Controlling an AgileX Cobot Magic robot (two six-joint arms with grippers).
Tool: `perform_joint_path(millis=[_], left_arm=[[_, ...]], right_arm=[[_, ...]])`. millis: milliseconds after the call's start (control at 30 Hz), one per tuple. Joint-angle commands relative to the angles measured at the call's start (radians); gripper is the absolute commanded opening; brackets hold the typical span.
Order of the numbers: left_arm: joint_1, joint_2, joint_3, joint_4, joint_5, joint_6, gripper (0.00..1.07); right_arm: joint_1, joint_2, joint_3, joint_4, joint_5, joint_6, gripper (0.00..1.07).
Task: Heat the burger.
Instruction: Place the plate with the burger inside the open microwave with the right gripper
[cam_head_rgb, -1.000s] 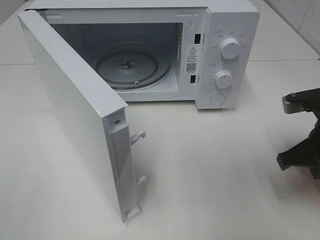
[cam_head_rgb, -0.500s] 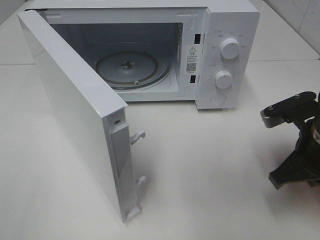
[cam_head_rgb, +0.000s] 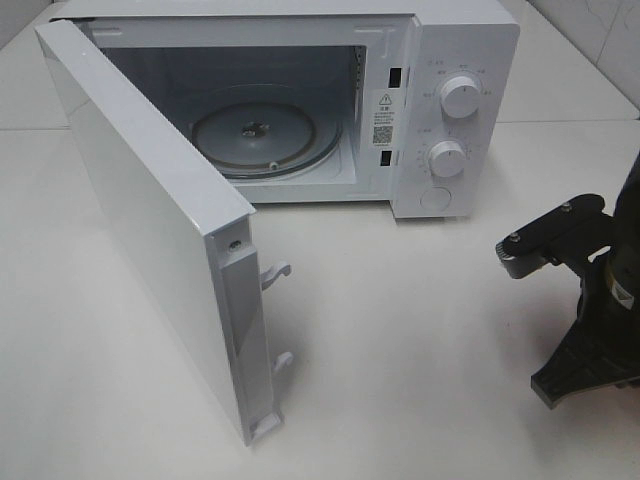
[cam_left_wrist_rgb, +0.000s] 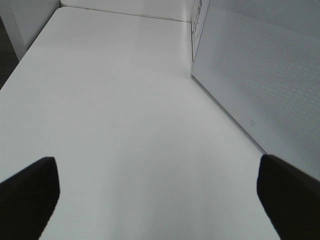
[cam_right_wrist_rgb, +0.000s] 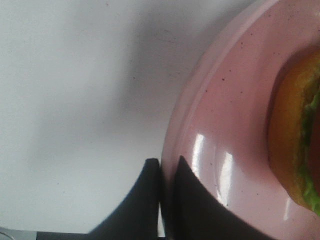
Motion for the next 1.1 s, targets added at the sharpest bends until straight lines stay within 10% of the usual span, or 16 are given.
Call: perform_joint_path(millis=[33, 1100], left_arm=[[0.003, -0.002, 0.002, -0.001, -0.014, -0.003, 1.00], [0.003, -0.002, 0.002, -0.001, -0.014, -0.003, 1.00]], right_arm=[[0.054, -0.080, -0.001, -0.045, 0.070, 0.004, 0.00], [0.107, -0.456, -0.001, -0.049, 0.272, -0.348, 0.00]])
